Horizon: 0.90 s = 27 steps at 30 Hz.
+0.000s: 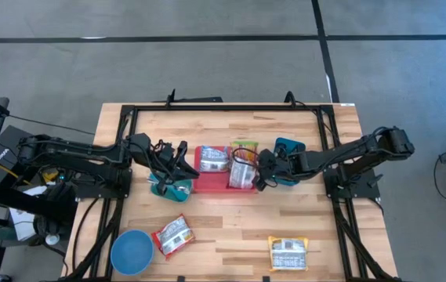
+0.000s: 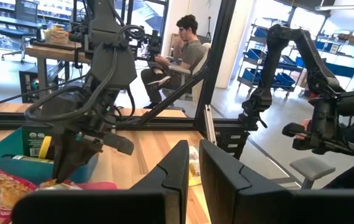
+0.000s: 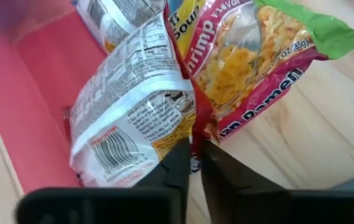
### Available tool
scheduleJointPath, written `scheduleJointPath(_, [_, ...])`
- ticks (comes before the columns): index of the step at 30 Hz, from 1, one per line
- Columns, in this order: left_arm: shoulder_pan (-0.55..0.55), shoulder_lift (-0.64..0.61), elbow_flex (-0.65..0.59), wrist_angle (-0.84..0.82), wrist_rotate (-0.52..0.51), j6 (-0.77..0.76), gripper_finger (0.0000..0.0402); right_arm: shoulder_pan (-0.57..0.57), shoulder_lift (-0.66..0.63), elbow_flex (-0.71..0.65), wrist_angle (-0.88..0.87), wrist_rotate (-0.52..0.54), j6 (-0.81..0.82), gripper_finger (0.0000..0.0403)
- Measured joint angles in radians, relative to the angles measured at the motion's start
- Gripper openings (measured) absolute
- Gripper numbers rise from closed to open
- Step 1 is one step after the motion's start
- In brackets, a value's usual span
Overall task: Pick & Place Food Item
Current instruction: Put the red noodle pack into the red bin
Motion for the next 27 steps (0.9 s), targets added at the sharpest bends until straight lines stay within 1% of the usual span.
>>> scheduleJointPath(2, [0.0,0.0,0.0,0.0,0.0,0.0,0.0032,0.001,0.0,0.0,0.006,0.008,-0.003,0.001])
scheduleJointPath(4, [0.0,0.0,0.0,0.0,0.0,0.0,0.0032,0.001,0.0,0.0,0.026,0.011,-0.023,0.0003])
scheduleJointPath(14, [0.0,0.0,0.0,0.0,0.001,0.0,0.0032,0.001,0.0,0.0,0.107,0.015,-0.104,0.0002])
scheduleJointPath(27, [0.0,0.0,0.0,0.0,0.001,0.0,0.0032,-0.05,0.0,0.0,0.082,0.025,-0.132,0.0002])
